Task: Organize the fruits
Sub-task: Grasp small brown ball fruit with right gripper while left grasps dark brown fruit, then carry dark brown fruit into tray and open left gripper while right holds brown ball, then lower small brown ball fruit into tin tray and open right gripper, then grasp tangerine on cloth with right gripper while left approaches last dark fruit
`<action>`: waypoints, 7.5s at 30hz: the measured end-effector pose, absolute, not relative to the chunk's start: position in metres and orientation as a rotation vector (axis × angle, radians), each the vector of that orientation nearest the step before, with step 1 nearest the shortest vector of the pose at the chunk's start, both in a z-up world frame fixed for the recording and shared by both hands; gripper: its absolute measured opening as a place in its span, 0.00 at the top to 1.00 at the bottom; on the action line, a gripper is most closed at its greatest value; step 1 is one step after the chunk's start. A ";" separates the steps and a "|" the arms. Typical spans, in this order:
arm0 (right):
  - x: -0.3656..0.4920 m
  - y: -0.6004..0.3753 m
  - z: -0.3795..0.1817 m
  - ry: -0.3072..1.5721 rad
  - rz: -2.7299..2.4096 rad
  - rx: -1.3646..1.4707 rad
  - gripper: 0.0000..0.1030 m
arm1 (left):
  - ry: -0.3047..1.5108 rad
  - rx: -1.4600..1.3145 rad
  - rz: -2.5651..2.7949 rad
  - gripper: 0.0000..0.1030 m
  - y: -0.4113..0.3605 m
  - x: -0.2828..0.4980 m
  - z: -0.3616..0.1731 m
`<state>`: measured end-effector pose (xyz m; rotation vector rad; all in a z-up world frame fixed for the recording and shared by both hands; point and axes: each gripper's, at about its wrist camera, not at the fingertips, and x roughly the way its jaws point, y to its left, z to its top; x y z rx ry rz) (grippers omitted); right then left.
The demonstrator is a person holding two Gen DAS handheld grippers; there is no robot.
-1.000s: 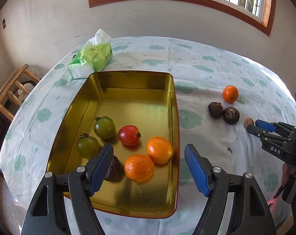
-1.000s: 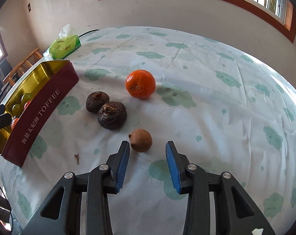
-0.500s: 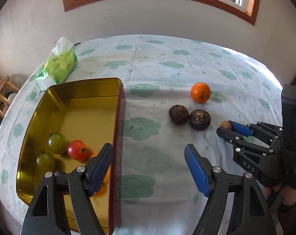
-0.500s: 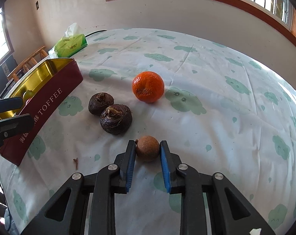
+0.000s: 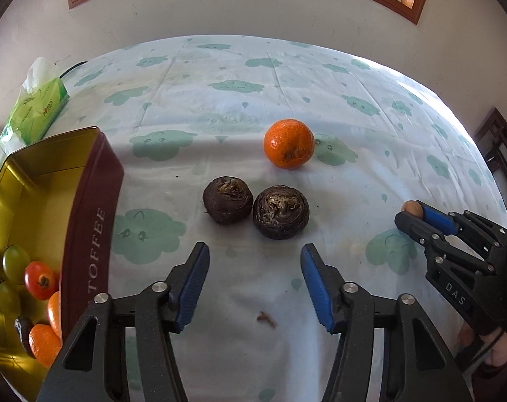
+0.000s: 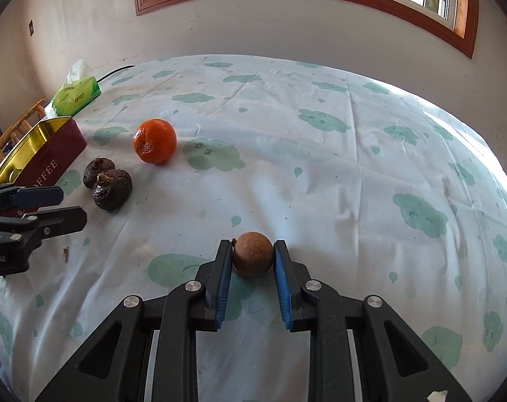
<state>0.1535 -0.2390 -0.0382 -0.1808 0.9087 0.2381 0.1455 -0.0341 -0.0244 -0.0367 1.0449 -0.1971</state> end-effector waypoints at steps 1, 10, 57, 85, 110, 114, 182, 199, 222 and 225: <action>0.154 -0.239 -0.039 0.907 0.237 -0.185 0.77 | 1.052 -0.044 -0.201 0.50 -0.036 0.149 -0.027; 0.154 -0.243 -0.038 0.910 0.252 -0.151 0.76 | 1.034 -0.013 -0.194 0.50 -0.055 0.177 -0.032; 0.153 -0.239 -0.039 0.910 0.242 -0.173 0.76 | 0.927 -0.020 -0.128 0.61 0.014 0.088 0.028; 0.153 -0.238 -0.038 0.910 0.240 -0.175 0.76 | 1.023 -0.050 0.098 0.61 0.165 0.077 0.007; 0.152 -0.237 -0.038 0.910 0.240 -0.175 0.76 | 1.010 0.024 0.120 0.45 0.149 0.084 -0.004; 0.152 -0.237 -0.038 0.910 0.239 -0.176 0.76 | 1.004 0.033 0.128 0.44 0.147 0.081 -0.005; 0.118 0.028 -0.009 0.898 0.774 -0.306 0.65 | 0.931 -0.137 0.249 0.36 0.194 0.021 0.016; 0.143 -0.116 0.001 0.862 0.436 -0.191 0.57 | 0.909 -0.108 0.189 0.36 0.151 0.025 0.027; 0.232 -0.133 -0.043 0.924 0.370 -0.197 0.49 | 0.945 -0.022 0.036 0.36 0.047 0.107 0.027; 0.233 -0.132 -0.047 0.925 0.374 -0.204 0.62 | 0.959 -0.043 0.020 0.36 0.041 0.117 0.024</action>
